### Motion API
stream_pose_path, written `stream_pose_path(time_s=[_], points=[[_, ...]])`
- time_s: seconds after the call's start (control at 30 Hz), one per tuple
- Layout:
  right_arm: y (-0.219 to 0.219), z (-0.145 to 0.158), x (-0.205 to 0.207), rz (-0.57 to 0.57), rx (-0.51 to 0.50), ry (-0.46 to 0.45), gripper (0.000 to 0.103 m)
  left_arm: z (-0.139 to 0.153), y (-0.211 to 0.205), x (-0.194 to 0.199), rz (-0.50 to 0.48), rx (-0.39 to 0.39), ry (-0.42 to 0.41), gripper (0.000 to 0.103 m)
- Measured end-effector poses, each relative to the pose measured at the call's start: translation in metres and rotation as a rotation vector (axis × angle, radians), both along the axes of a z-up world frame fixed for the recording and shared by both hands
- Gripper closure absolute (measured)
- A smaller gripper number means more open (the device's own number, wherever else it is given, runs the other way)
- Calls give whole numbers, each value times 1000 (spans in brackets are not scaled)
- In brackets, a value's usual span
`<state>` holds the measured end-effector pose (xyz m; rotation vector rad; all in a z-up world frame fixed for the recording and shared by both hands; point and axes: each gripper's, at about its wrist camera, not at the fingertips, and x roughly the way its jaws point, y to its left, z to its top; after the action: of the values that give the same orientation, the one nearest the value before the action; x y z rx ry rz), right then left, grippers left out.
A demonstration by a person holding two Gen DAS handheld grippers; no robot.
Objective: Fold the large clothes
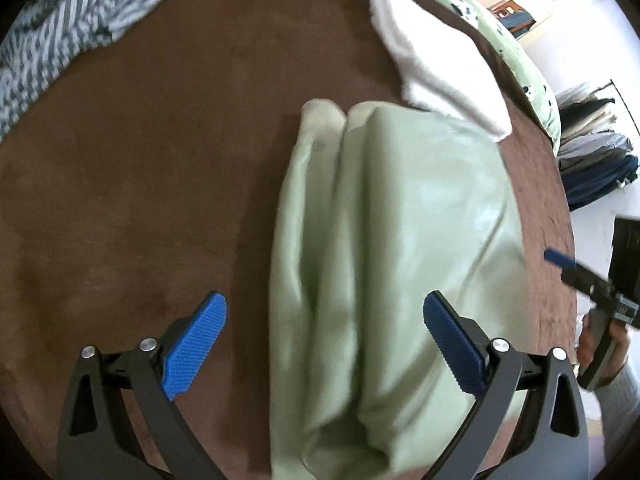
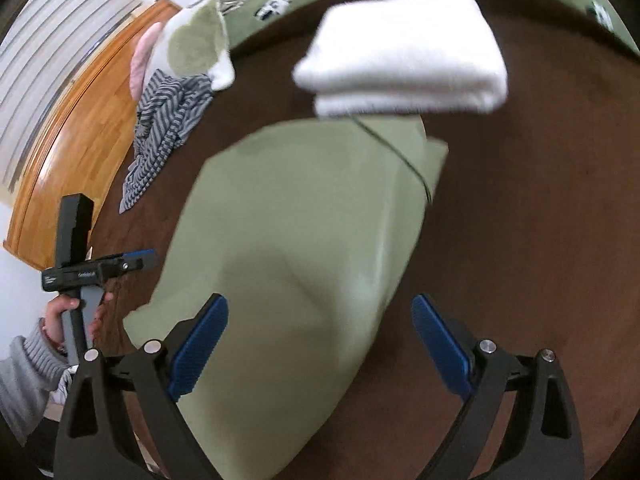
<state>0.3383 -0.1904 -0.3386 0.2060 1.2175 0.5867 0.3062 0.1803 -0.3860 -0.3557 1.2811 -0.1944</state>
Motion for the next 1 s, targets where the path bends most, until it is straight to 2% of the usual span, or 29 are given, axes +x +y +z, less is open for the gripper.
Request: stream_pose_path(time_s=[0.13, 0.2, 0.33, 0.57, 0.63, 0.7, 0.83, 1.0], points=[[-2, -21, 0, -21, 75, 41, 11, -25, 5, 3, -11, -143, 31, 7], [-1, -29, 3, -32, 115, 60, 11, -34, 2, 5, -29, -144, 45, 7], [0, -45, 10, -44, 165, 108, 11, -51, -4, 10, -45, -211, 75, 7], [9, -71, 15, -9, 193, 205, 11, -56, -20, 20, -87, -220, 86, 7], [9, -78, 17, -10, 216, 228, 11, -56, -29, 23, -119, -178, 90, 7], [11, -84, 18, -10, 226, 242, 11, -56, -33, 25, -139, -172, 96, 7], [19, -88, 21, -9, 228, 235, 7, -59, -30, 26, -142, -215, 103, 7], [35, -85, 22, 9, 176, 201, 7, -60, -32, 24, -195, -207, 113, 7]])
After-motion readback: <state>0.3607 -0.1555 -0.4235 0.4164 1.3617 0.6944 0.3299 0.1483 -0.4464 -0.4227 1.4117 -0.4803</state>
